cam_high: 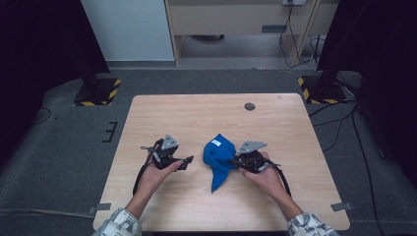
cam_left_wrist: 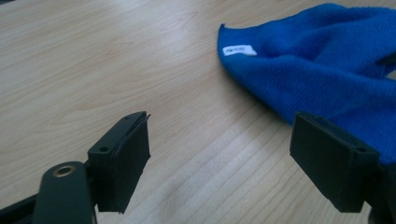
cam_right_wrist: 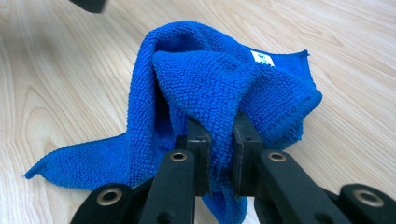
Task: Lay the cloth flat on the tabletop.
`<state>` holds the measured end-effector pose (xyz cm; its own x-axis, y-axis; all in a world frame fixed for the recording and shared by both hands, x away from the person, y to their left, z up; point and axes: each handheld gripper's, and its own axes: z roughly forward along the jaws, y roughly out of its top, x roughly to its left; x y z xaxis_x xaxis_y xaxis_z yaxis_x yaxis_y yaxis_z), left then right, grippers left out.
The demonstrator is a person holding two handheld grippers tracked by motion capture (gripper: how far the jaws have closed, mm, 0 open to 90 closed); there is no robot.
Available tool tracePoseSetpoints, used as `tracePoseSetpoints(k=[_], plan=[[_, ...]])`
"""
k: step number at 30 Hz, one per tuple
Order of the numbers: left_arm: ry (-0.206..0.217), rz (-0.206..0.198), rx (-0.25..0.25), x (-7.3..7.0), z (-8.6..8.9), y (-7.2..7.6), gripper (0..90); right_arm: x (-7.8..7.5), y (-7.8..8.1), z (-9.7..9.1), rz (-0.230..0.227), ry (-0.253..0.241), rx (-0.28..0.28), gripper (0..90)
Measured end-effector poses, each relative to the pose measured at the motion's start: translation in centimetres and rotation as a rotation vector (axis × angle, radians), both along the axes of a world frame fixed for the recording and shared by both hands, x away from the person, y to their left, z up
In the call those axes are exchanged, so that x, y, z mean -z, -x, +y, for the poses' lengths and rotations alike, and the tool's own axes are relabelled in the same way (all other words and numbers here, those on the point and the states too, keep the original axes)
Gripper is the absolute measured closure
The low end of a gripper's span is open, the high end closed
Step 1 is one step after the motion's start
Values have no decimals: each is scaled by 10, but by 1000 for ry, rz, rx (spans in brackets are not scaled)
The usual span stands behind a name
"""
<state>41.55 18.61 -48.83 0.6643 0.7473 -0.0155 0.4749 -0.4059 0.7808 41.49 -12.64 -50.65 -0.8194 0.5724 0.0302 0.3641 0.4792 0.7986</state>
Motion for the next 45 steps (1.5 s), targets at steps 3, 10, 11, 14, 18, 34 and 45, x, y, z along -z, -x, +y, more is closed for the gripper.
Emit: tracePoseSetpoints(k=[3,10,11,14,18,34,45], plan=[[10,10,6,-2,-6,-8,219,0,-2,12,4,3,-24,811],[15,15,12,-6,-14,-22,252,1,-2,25,9,-5,-56,810],[13,22,11,-6,-15,-28,255,1,-2,30,11,-6,-69,809],[7,33,16,-4,-18,-36,278,2,-1,38,12,1,-86,808],[-26,41,11,2,-24,-47,304,2,0,49,8,8,-107,803],[-126,90,4,30,-39,-70,352,6,6,63,17,21,-117,713],[-103,123,5,37,-37,-75,354,4,14,52,-20,38,6,285]])
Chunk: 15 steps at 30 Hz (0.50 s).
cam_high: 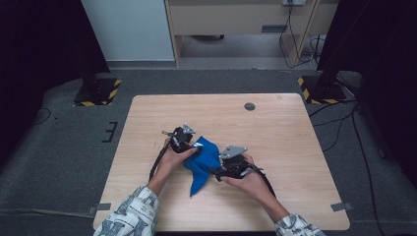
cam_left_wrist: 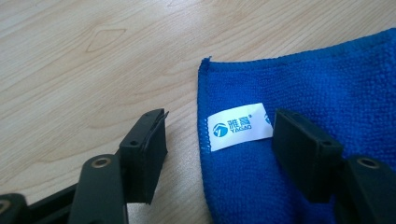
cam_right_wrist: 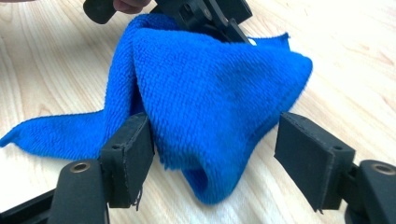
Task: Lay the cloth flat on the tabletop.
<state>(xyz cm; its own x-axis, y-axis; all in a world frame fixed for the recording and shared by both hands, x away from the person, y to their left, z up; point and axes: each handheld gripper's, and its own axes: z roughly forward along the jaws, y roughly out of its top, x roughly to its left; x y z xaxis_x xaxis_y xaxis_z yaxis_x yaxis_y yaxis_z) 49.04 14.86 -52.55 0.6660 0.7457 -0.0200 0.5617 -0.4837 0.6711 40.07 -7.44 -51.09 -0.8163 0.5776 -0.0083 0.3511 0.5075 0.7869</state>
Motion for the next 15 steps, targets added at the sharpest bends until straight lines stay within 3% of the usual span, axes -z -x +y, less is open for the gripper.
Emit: tracePoseSetpoints(k=[3,9,10,15], plan=[[4,-2,-11,1,2,0,369,1,1,-5,15,-6,12,281],[1,-13,13,0,0,4,483,8,2,-16,43,-19,27,346],[1,-12,18,-1,-1,4,545,10,2,-18,54,-25,27,372],[6,-8,44,-1,-4,8,683,16,4,-18,67,-17,18,439]])
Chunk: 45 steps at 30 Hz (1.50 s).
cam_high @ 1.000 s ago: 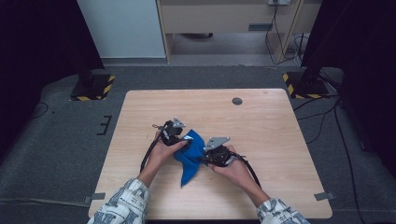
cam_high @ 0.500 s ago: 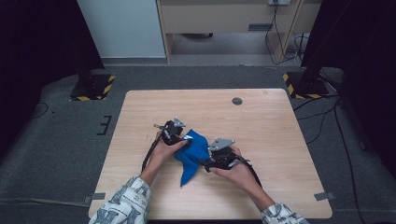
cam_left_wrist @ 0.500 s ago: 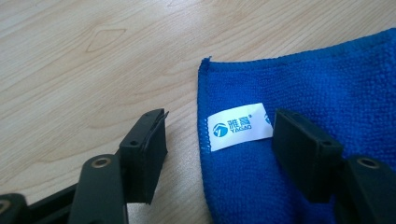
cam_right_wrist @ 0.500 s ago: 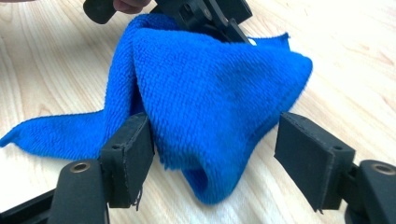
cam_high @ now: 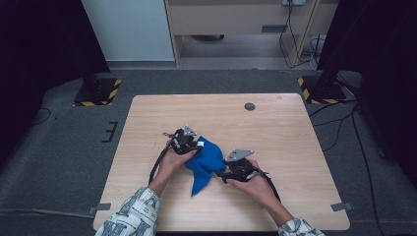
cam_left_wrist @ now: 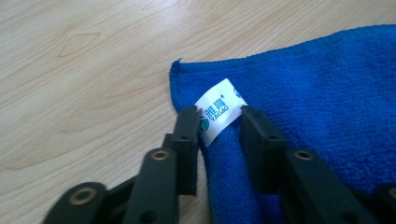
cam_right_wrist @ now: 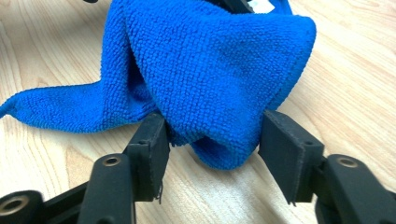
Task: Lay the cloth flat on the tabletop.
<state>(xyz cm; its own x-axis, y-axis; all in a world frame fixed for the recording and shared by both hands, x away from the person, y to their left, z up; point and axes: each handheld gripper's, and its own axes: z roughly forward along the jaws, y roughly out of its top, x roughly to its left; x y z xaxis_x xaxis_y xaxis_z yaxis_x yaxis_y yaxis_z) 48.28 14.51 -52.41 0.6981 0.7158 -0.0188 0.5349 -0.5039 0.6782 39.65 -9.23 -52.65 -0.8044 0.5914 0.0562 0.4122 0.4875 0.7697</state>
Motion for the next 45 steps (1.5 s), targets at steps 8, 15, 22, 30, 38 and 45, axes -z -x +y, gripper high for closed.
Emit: tracePoseSetpoints(k=[8,15,22,30,38,45], plan=[[13,10,8,-5,-4,4,856,-1,1,0,3,1,-24,696],[66,-30,-11,-22,0,10,868,-8,0,-5,-3,-13,-17,775],[94,-64,-17,-38,8,19,874,-22,-1,-14,-6,-34,0,797],[119,-96,-17,-52,14,31,875,-37,-2,-25,-21,-51,20,794],[97,-131,-37,-56,24,48,875,-39,-6,-23,-10,-26,40,737],[74,-119,-66,-44,32,46,874,-30,-13,-21,0,-20,69,594]])
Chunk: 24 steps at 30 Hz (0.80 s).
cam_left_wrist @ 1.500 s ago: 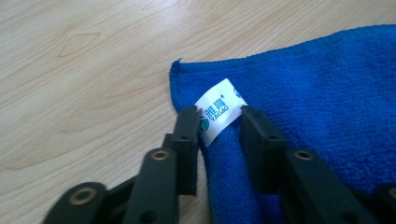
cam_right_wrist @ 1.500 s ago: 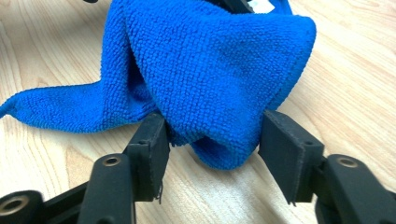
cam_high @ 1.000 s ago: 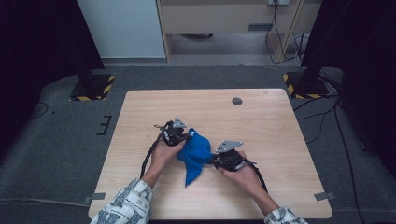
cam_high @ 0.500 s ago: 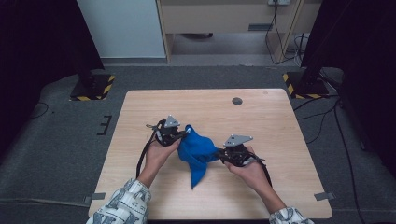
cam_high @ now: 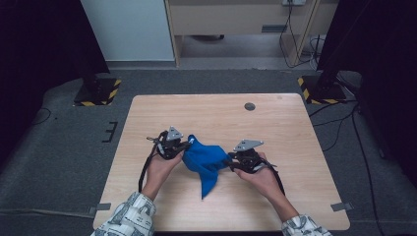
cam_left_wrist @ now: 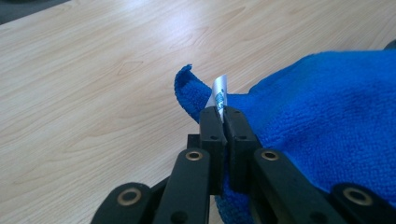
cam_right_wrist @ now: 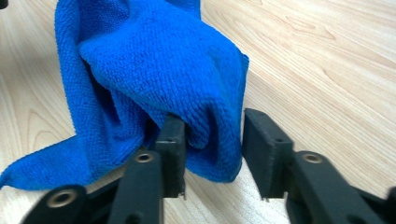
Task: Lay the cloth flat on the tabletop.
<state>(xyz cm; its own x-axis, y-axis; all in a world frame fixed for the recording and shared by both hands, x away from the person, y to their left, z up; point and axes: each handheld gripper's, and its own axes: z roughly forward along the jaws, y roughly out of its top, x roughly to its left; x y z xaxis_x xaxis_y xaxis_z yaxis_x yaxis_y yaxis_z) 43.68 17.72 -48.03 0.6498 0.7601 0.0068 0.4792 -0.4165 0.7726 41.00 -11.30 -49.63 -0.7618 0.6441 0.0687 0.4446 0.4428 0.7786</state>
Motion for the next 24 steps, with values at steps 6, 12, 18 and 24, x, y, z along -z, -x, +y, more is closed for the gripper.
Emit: tracePoseSetpoints(k=[6,12,18,24], plan=[[-29,-3,-11,6,3,-4,873,5,0,-2,-6,4,22,465],[-67,9,-33,16,10,-9,873,12,-1,-5,14,24,34,544],[-69,21,-37,20,12,-11,872,18,-7,-8,36,0,70,546],[-69,23,-32,23,10,-11,872,18,-8,3,37,-13,42,594]])
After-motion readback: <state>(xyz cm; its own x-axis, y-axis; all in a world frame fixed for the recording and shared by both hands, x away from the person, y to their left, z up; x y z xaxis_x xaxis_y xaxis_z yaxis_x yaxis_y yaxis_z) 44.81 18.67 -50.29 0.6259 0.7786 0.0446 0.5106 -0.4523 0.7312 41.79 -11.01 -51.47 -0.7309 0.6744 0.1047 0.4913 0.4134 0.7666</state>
